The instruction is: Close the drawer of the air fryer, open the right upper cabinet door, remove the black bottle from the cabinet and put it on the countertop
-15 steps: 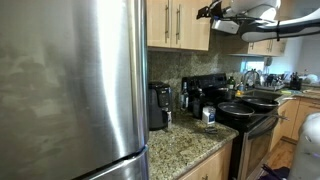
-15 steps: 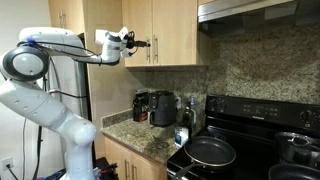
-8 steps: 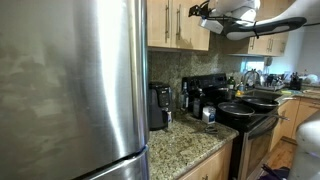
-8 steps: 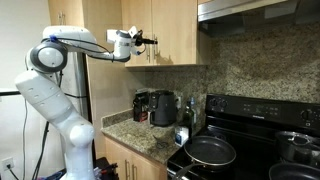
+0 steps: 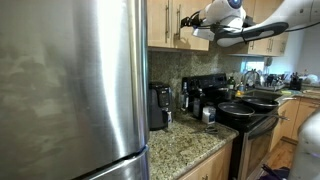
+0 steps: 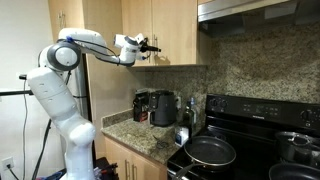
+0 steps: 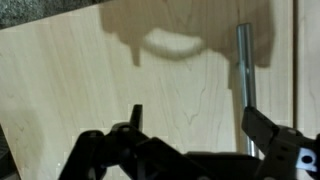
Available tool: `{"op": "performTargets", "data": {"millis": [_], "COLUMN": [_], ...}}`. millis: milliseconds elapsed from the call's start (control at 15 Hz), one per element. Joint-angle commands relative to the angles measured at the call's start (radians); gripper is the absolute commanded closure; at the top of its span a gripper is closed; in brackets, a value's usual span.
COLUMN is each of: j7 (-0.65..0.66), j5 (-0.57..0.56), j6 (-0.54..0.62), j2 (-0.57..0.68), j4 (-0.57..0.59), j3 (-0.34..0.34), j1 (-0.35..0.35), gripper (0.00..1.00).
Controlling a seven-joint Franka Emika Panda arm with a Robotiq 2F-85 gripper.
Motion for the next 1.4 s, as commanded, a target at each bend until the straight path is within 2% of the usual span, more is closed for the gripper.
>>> {"op": "performTargets", "data": {"millis": [0, 67, 400, 467, 533, 600, 667, 867, 933, 1067, 1200, 1267, 1333], "j7": [-0.088, -0.105, -0.185, -0.196, -0.224, -0.253, -0.276, -0.39, -0.443, -0.527, -0.625, -0.701, -0.728], "j5": [0.052, 0.064, 0.118, 0.128, 0.158, 0.19, 0.201, 0.245, 0.27, 0.286, 0.326, 0.432, 0.462], "j6": [0.0, -0.008, 0.013, 0.003, 0.0, 0.0, -0.032, -0.111, -0.139, -0.201, -0.272, -0.247, -0.246], "j2": [0.082, 0.092, 0.125, 0.133, 0.126, 0.113, 0.085, 0.014, -0.013, -0.078, -0.146, -0.167, -0.178], "j4": [0.095, 0.107, 0.124, 0.135, 0.136, 0.127, 0.115, 0.084, 0.07, 0.04, 0.027, 0.016, 0.019], "j3": [-0.017, -0.017, -0.021, -0.016, -0.02, -0.029, -0.028, -0.032, -0.037, -0.033, -0.035, 0.054, 0.067], "j1": [0.025, 0.026, 0.057, 0.055, 0.067, 0.08, 0.08, 0.094, 0.108, 0.126, 0.177, 0.063, 0.045], "gripper": [0.0, 0.2, 0.55, 0.47, 0.19, 0.22, 0.19, 0.03, 0.01, 0.0, 0.0, 0.0, 0.0]}}
